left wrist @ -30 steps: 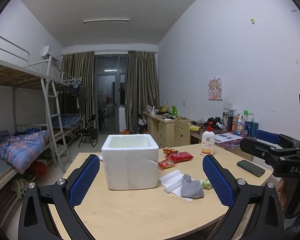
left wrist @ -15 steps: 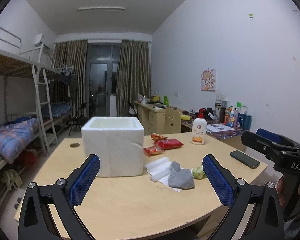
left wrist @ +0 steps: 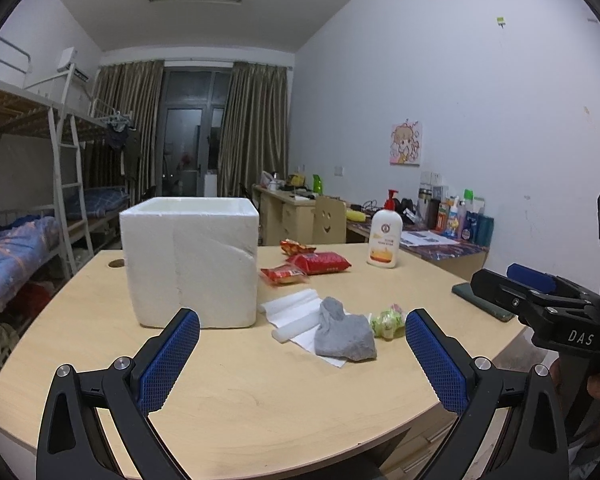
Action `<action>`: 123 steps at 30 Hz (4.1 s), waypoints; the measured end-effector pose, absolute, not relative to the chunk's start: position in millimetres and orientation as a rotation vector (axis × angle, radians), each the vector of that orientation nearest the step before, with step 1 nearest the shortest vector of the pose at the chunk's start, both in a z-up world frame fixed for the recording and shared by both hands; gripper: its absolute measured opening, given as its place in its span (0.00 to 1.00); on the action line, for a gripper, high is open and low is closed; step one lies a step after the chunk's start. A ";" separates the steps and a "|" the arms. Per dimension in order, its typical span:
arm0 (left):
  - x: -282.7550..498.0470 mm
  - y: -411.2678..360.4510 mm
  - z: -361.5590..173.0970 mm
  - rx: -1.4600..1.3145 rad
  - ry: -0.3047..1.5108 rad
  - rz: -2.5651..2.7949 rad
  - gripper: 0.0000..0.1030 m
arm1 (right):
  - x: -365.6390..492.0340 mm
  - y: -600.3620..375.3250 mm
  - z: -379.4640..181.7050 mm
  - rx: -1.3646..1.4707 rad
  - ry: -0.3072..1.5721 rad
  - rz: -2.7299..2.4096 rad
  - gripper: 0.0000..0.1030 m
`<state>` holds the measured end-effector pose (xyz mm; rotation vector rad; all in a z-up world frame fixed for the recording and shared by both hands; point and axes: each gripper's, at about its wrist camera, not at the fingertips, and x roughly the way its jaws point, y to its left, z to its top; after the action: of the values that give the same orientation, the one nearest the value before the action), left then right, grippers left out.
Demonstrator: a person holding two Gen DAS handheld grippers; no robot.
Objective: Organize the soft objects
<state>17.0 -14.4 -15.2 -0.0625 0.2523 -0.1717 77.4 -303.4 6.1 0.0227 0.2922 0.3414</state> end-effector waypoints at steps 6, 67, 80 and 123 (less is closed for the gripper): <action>28.9 -22.7 -25.6 -0.053 0.272 -0.192 1.00 | 87.0 -306.9 -4.0 0.008 0.333 0.339 1.00; 195.7 -87.5 -95.7 0.016 0.684 -0.366 0.54 | 219.2 -330.5 -57.4 -0.026 0.628 0.303 1.00; 201.7 -89.2 -102.3 0.018 0.755 -0.380 0.16 | 225.2 -326.4 -63.5 -0.036 0.663 0.318 0.99; 199.3 -87.8 -102.9 0.003 0.729 -0.445 0.06 | 233.9 -307.4 -68.2 -0.057 0.726 0.364 0.29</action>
<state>199.3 -87.8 -102.9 0.0030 0.7287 -0.4454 233.9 -307.4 -68.2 -0.0568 0.7263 0.3643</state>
